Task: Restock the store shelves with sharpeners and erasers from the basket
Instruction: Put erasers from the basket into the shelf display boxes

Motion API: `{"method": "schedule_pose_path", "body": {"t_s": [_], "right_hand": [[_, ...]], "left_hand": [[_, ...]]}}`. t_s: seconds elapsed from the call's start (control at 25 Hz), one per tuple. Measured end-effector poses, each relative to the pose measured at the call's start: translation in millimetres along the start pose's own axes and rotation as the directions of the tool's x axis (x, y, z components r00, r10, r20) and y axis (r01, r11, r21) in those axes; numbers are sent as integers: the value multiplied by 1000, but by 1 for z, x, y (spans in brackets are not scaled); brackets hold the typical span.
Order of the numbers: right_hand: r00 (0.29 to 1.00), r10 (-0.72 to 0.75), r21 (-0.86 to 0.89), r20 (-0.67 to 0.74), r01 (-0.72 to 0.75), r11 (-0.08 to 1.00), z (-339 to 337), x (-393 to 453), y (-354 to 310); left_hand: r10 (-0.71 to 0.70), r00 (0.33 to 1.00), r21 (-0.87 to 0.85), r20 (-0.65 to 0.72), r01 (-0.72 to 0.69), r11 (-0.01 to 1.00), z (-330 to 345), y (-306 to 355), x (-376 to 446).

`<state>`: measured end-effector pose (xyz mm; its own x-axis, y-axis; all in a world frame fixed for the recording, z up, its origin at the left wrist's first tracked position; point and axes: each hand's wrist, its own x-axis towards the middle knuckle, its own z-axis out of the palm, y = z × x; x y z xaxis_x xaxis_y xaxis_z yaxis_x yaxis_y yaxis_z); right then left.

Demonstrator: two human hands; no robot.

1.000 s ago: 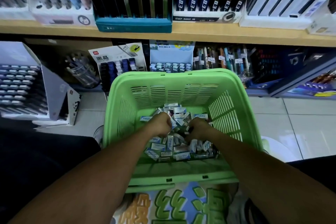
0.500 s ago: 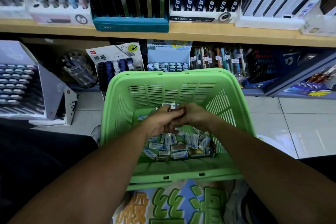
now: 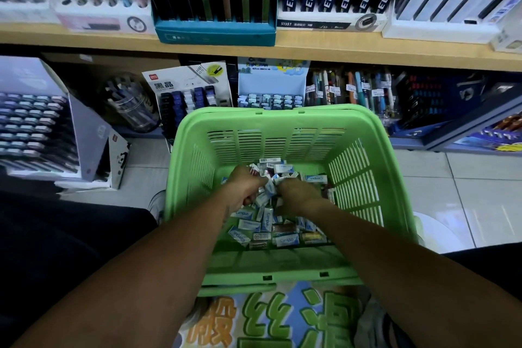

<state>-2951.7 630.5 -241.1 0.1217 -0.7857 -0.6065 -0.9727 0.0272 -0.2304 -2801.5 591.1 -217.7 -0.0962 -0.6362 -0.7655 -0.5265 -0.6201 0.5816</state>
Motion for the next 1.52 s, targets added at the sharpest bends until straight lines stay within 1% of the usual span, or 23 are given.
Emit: {"method": "schedule_pose_path", "body": {"t_s": [0.12,0.28,0.4,0.44,0.52,0.6,0.64,0.68,0.72,0.76,0.8,0.84,0.88,0.96,1.04,1.08,1.16,1.24,1.32,1.36,1.44,1.48,1.52], "right_hand": [[997,25,46,-71,-22,999,14,3,-1],[999,27,290,30,-35,956,-9,8,10],[1000,0,416,-12,5,909,-31,3,15],[1000,10,527,21,-20,850,-35,1,16],[994,-1,751,110,-83,655,-34,-5,14],[981,-47,867,190,-145,477,-30,-11,11],[969,-88,900,231,-178,398,-28,-11,10],[954,-137,914,265,-203,352,-27,-11,7],[945,-157,892,288,-204,404,-26,-10,4],[948,-135,798,288,-160,581,-25,-9,2],[955,-103,592,278,-86,802,-22,-7,1],[958,-93,345,272,-7,938,-16,-5,0],[953,-103,141,285,65,988,-9,-6,-2],[937,-132,-116,324,178,977,5,-13,-6],[940,-175,-258,293,254,932,14,-19,-8],[948,-185,-253,261,252,934,15,-19,-9],[972,-135,-39,191,146,989,10,-16,-5],[983,-52,259,175,5,966,-1,-9,7],[975,-38,579,218,-98,809,-13,-11,14],[972,-77,724,224,-113,680,-17,-12,17],[960,-141,870,241,-150,470,-25,-20,16],[953,-133,865,271,-180,468,-27,-23,16],[952,-100,809,288,-186,557,-27,-24,17]], "left_hand": [[-12,999,33,46,10,999,0,0,-6],[-20,996,-68,87,26,997,2,-2,-4],[66,997,-13,51,-65,998,8,0,-1],[92,995,-15,49,-91,996,10,1,-1],[99,992,-82,81,-93,992,14,5,-3],[61,990,-144,128,-42,989,17,5,-5],[38,989,-134,145,-18,991,18,3,-5],[22,988,-87,152,-8,996,17,0,-6],[9,989,-18,146,-7,1000,16,-2,-7],[-1,991,54,133,-6,999,14,-4,-9],[-11,992,110,122,-2,994,12,-6,-9],[-25,993,141,117,8,990,9,-8,-8],[-41,992,146,117,24,989,6,-10,-7],[-77,989,153,129,57,986,-1,-10,-7],[-81,985,211,152,48,976,-2,-11,-7],[-72,984,223,162,34,974,-3,-12,-8],[-63,985,193,161,31,981,-3,-15,-7],[-58,986,149,153,35,988,-1,-15,-4],[-19,987,106,161,2,994,2,-13,-3],[5,983,102,185,-24,995,5,-11,-3],[34,965,142,259,-72,987,13,-6,-5],[28,958,188,286,-84,979,17,-5,-5],[13,956,248,295,-90,965,20,-6,-3]]}}
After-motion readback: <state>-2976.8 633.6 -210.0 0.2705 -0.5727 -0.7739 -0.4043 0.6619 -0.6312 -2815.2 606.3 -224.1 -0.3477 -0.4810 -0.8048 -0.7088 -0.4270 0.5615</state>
